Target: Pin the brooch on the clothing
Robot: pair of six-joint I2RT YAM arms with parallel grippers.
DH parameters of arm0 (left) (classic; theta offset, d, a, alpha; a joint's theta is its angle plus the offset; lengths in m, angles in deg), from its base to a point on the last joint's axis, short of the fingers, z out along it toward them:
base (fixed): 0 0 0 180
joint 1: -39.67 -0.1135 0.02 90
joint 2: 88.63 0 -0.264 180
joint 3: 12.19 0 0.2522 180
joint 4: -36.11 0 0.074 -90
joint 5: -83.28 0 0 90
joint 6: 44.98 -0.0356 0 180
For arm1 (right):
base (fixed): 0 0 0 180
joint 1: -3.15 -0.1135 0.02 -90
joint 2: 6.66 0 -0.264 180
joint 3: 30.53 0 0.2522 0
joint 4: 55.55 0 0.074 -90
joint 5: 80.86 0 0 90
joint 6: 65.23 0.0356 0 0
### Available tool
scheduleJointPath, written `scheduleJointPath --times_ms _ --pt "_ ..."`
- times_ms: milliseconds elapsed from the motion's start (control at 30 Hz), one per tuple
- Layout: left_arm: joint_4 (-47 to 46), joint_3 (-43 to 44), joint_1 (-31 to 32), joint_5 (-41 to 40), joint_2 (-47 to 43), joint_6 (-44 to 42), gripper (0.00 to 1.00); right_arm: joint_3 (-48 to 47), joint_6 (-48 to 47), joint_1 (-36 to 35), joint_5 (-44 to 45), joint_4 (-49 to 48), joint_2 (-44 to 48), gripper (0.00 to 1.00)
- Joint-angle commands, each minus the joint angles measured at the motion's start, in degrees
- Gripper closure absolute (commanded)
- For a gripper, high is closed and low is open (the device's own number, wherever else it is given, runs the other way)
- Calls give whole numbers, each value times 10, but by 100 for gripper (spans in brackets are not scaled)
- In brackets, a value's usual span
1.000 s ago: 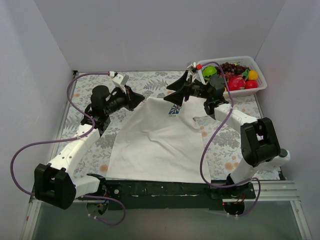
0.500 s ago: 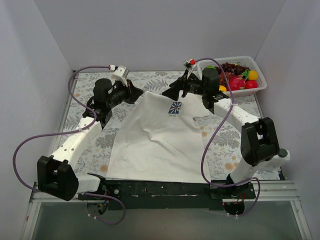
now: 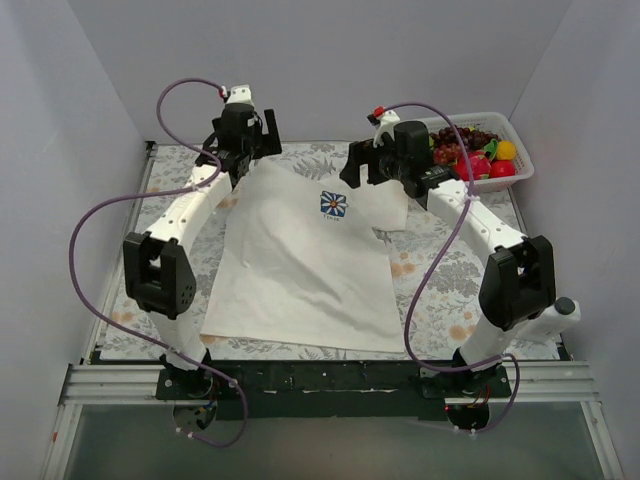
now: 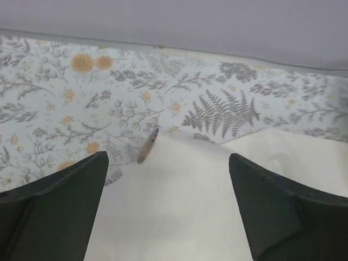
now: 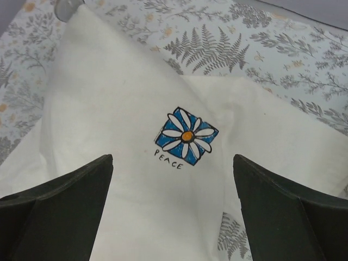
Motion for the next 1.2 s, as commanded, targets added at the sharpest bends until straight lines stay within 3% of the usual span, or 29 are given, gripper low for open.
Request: scheduleJointPath --times_ms 0,233,500,767,833,867,1033,1100,1167 --pt "104 30 -6 -69 25 41 2 23 -5 -2 70 35 31 2" --pt "105 -108 -29 -22 -71 109 2 121 1 -3 73 85 92 2" --pt "234 -258 -122 126 -157 195 2 294 53 -3 62 214 170 2" --pt "347 -335 -171 135 -215 242 2 416 134 -19 13 310 271 2" --pt "345 -376 -182 190 -232 250 2 440 139 -20 2 326 283 2" --pt "340 -392 -219 209 -238 253 2 454 143 -22 -7 323 286 5" --pt "345 -455 -253 217 -251 265 2 520 151 -37 -88 281 289 27" --pt "344 -467 -256 213 -260 271 2 541 159 -51 -106 251 283 47" --pt "344 -471 -260 217 -267 272 2 548 170 -70 -117 230 261 49"
